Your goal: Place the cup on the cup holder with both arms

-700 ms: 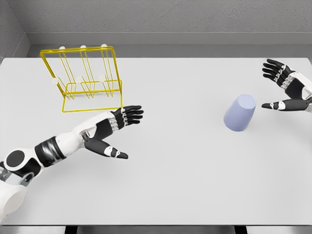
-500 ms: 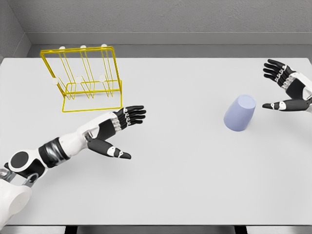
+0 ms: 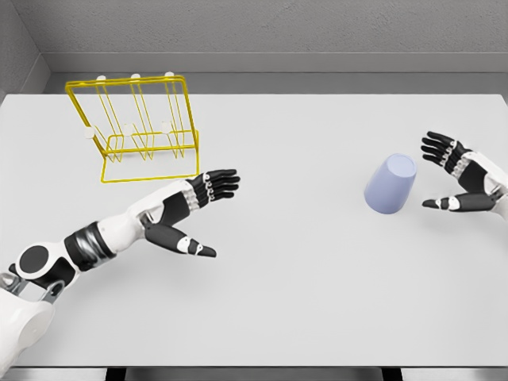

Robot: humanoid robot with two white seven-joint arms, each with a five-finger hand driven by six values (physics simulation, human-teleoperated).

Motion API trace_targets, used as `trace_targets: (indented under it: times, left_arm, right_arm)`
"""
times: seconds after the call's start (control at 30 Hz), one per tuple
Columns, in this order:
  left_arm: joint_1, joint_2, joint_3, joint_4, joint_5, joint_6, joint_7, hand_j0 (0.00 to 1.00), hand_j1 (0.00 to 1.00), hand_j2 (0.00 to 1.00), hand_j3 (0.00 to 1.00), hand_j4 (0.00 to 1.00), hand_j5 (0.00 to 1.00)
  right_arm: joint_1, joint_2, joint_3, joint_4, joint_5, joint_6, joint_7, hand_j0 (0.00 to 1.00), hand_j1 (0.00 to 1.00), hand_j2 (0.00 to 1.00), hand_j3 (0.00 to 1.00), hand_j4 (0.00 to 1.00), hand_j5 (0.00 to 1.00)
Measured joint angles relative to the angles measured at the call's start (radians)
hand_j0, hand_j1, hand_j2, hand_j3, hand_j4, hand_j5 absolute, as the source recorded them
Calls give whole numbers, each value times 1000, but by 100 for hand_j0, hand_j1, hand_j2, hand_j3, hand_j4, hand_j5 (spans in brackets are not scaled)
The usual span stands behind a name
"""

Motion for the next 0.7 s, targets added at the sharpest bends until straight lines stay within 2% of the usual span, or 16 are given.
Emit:
trace_targets:
  times: [0.2,0.43,0.7]
  left_arm:
    - [3,0,6,-1,-3,-29,0,100,100,100,100,100,100]
    - [8,-15,-3,25,-6,-173,0,100,100,100,100,100,100]
    - [-11,-69,-41,97,-90,-255,0,100,100,100,100,100,100]
  right_arm:
    - [0,12,2,8,-3,2,0,100,100,100,100,100,100]
    - [0,50,1,22,0,5,0,100,100,100,100,100,100]
    - [0,71,17,27,1,5,0,100,100,100,100,100,100]
